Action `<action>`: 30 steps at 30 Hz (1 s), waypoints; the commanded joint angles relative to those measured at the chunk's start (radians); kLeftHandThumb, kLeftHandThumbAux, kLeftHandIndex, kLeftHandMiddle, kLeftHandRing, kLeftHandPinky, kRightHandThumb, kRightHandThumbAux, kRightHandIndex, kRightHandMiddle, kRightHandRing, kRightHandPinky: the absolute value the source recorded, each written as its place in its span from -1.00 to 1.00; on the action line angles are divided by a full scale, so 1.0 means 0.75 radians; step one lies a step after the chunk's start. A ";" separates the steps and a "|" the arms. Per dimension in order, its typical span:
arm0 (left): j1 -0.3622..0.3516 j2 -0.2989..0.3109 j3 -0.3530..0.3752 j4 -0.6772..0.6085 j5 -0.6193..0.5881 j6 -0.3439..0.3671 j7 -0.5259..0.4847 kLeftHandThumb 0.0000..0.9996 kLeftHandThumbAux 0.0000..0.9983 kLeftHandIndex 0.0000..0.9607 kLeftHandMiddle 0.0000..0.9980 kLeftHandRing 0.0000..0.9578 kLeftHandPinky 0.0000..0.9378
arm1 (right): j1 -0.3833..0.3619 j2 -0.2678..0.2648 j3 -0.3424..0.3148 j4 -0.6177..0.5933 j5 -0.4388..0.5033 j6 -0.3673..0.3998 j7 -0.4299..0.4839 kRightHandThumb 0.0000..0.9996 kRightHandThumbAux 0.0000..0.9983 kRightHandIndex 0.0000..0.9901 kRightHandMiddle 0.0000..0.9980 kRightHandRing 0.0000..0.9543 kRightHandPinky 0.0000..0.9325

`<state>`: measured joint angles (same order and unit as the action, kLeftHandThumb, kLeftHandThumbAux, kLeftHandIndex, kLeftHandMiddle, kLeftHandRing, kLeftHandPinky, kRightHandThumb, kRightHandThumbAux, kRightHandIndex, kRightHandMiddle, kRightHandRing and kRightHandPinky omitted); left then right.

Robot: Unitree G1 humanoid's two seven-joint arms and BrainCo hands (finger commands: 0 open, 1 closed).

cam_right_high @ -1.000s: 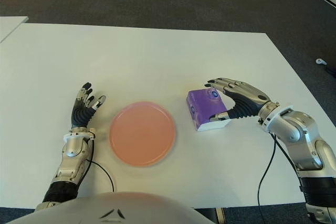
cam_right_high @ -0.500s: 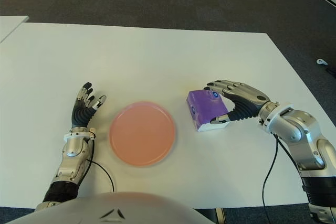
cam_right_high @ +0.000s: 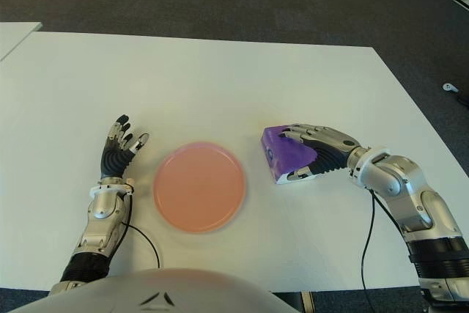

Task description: Put the tissue paper into the plate.

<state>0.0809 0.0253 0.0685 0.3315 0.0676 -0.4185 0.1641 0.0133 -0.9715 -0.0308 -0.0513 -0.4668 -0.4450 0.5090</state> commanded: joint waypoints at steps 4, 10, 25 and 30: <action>0.034 -0.015 0.002 0.048 -0.002 0.037 0.000 -1.00 0.31 -1.00 -1.00 -1.00 -1.00 | -0.036 0.024 0.048 0.070 -0.031 -0.051 -0.054 -0.89 -0.18 -1.00 -1.00 -1.00 -1.00; 0.045 -0.013 -0.007 0.036 0.021 0.039 0.010 -1.00 0.29 -1.00 -1.00 -1.00 -1.00 | -0.085 0.060 0.103 0.174 -0.070 -0.092 -0.117 -0.89 -0.16 -1.00 -1.00 -1.00 -1.00; 0.054 -0.016 0.002 0.043 0.025 0.026 0.015 -1.00 0.29 -1.00 -1.00 -1.00 -1.00 | -0.132 0.109 0.181 0.280 -0.039 -0.114 -0.136 -0.89 -0.16 -1.00 -1.00 -1.00 -1.00; 0.062 -0.017 0.000 0.037 0.034 0.024 0.022 -1.00 0.29 -1.00 -1.00 -1.00 -1.00 | -0.128 0.111 0.194 0.285 -0.025 -0.109 -0.123 -0.90 -0.17 -1.00 -1.00 -1.00 -1.00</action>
<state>0.0917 0.0214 0.0688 0.3261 0.0805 -0.4281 0.1676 -0.0922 -0.8975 0.0916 0.1488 -0.4917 -0.5200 0.3948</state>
